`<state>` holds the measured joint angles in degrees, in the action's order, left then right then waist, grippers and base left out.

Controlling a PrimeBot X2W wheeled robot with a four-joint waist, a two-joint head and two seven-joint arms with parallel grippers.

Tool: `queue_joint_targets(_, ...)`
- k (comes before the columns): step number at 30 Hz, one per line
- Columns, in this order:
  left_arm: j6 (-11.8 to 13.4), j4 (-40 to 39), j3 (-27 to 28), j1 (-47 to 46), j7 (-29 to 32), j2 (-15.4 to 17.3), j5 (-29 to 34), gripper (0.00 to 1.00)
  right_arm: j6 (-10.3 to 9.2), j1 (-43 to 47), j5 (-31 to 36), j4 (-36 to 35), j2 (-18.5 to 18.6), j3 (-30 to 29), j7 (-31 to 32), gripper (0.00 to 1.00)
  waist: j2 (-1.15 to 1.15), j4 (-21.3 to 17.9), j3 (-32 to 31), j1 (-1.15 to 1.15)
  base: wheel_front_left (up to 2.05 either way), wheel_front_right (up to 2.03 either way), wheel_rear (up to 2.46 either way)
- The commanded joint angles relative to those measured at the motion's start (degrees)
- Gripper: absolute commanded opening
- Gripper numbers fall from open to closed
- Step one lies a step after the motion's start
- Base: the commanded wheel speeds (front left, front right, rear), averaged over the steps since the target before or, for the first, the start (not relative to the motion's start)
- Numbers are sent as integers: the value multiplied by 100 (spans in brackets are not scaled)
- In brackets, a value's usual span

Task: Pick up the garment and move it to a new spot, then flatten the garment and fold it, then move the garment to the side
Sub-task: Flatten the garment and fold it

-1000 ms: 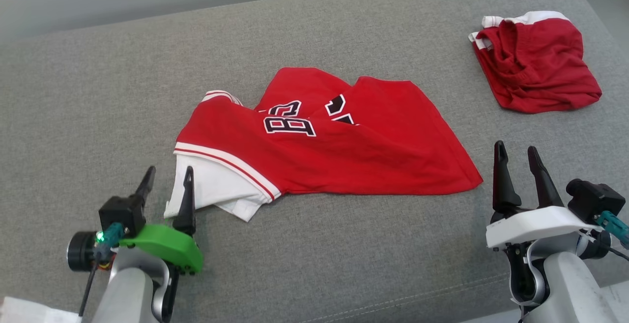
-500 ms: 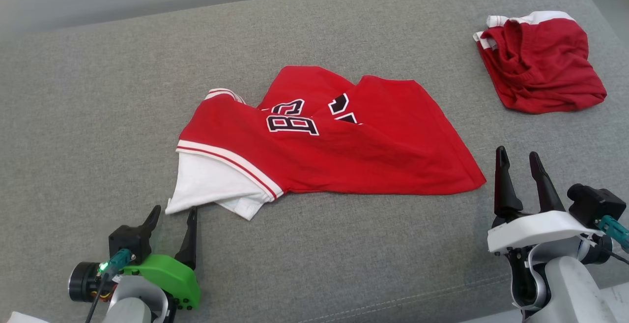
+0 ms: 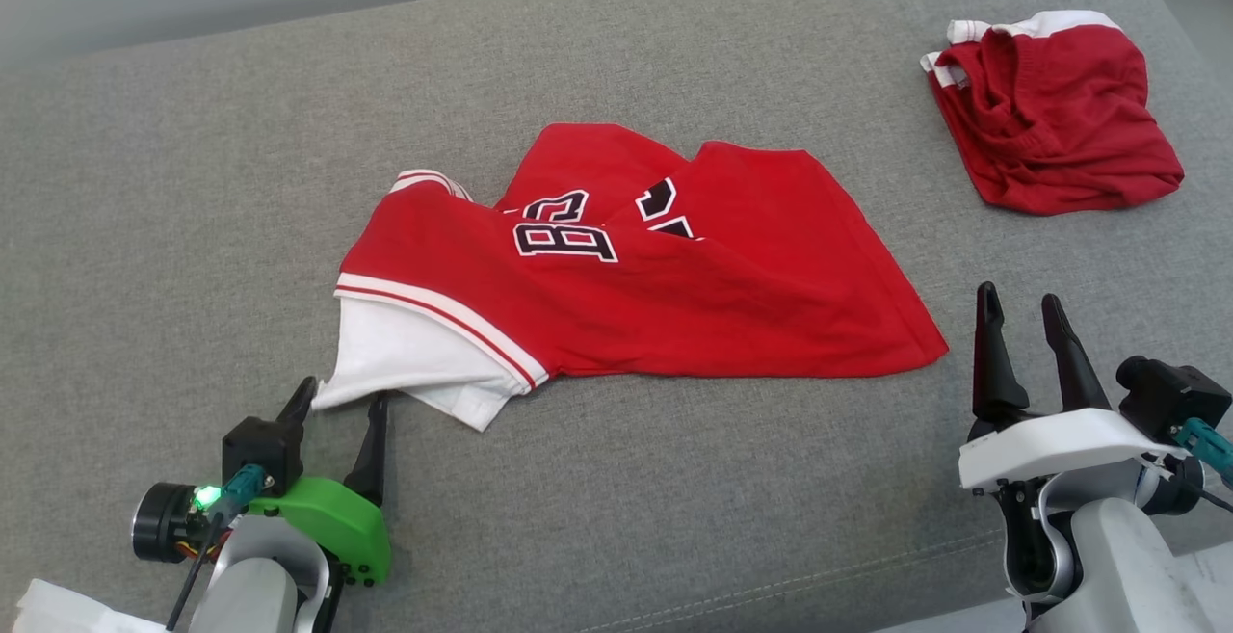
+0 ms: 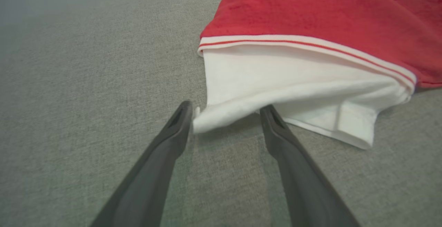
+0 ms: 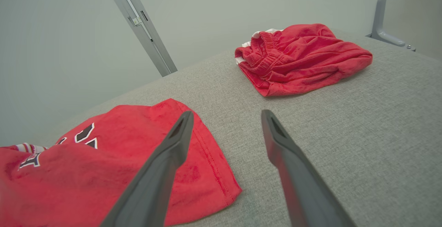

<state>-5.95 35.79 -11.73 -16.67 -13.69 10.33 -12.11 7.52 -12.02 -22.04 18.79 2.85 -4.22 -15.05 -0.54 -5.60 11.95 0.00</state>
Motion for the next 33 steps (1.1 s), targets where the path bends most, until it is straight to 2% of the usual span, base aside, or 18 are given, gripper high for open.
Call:
queue_joint_targets(1, 31, 37, -15, -68, -36, 29, 9, 100, -8, -49, -34, 21, 10, -3, -12, 100, 54, 3, -2, 0, 0, 0, 0)
queue_joint_targets(2, 23, 61, -31, -84, -40, 21, 2, 92, -8, -53, -44, 28, 10, 4, -12, 100, 54, 5, -5, 0, 0, 0, 0)
queue_joint_targets(3, 18, 86, -46, -97, -45, 13, -4, 75, -8, -56, -50, 32, 10, 8, -12, 100, 54, 8, -8, 0, 0, 0, 0)
queue_joint_targets(4, 12, 104, -57, -109, -44, 9, -12, 61, -7, -58, -52, 33, 11, 10, -12, 100, 54, 10, -11, 0, 0, 0, 0)
queue_joint_targets(5, 6, 123, -68, -120, -51, 4, -25, 39, -7, -60, -57, 35, 11, 11, -12, 100, 54, 13, -14, 0, 0, 0, 0)
queue_joint_targets(6, -3, 128, -87, -132, -59, -10, -41, 23, -7, -61, -58, 39, 11, 7, -13, 100, 54, 18, -19, 0, 0, 0, 0)
queue_joint_targets(8, -17, 113, -109, -139, -67, -26, -62, 5, -8, -60, -53, 45, 11, -1, -13, 100, 54, 31, -38, 0, 0, 0, 0)
queue_joint_targets(9, -25, 104, -114, -125, -76, -28, -80, 0, -7, -54, -48, 50, 11, -5, -13, 100, 54, 40, -52, 0, 0, 0, 0)
queue_joint_targets(15, -14, -87, -93, 156, -106, -80, -182, 0, -7, 47, -24, 62, 10, -34, -14, 100, 54, 158, -183, 0, 0, 0, 0)
queue_joint_targets(20, -9, -539, -165, 565, 15, -88, -272, 0, -7, 151, -7, 79, 11, -46, -15, 100, 54, 323, -318, 0, 0, 0, 0)
queue_joint_targets(29, 0, -1841, -222, 1534, 1222, 118, -599, 0, -7, 257, -38, 108, 11, 21, -15, 100, 54, 480, -453, 0, 0, 0, 0)
queue_joint_targets(33, 21, -1981, -169, 1628, 1535, 81, -833, 0, -7, 235, -69, 146, 11, 87, -15, 100, 54, 448, -465, 0, 0, 0, 0)
